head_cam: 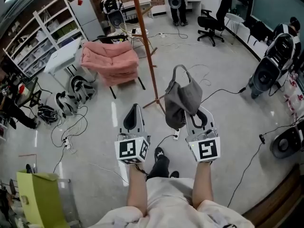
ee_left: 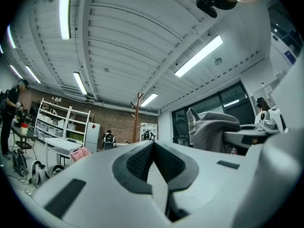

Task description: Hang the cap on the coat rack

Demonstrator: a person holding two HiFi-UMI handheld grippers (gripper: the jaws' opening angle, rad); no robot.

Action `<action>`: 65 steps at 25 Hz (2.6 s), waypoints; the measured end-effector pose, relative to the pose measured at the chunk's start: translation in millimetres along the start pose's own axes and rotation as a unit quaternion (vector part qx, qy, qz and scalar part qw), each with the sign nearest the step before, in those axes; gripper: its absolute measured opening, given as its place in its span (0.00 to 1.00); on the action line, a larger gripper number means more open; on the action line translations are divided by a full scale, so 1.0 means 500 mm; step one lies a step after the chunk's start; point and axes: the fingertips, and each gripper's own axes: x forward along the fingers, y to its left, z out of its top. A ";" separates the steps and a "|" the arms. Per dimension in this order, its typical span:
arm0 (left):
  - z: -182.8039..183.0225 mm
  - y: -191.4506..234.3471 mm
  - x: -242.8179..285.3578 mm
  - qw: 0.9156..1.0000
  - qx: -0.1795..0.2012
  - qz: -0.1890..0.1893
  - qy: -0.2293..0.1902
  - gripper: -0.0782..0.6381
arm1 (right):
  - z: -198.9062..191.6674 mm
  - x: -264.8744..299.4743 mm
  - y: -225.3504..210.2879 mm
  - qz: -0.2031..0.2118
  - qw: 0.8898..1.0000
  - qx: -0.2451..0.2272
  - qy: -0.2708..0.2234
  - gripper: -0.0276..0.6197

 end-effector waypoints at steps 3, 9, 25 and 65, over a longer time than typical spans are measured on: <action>0.009 0.009 0.013 1.000 0.003 0.008 0.002 0.12 | -0.022 0.007 -0.017 0.004 0.999 0.001 0.035 0.09; 0.021 0.014 0.065 1.000 -0.001 0.014 -0.002 0.12 | -0.038 0.040 -0.053 0.009 0.998 -0.005 0.056 0.09; -0.005 0.110 0.339 0.999 -0.026 0.015 -0.018 0.12 | -0.104 0.287 -0.170 0.004 0.998 -0.036 0.047 0.09; 0.077 0.176 0.788 0.996 0.046 0.078 -0.018 0.12 | -0.039 0.820 -0.258 0.226 0.969 -0.011 -0.093 0.09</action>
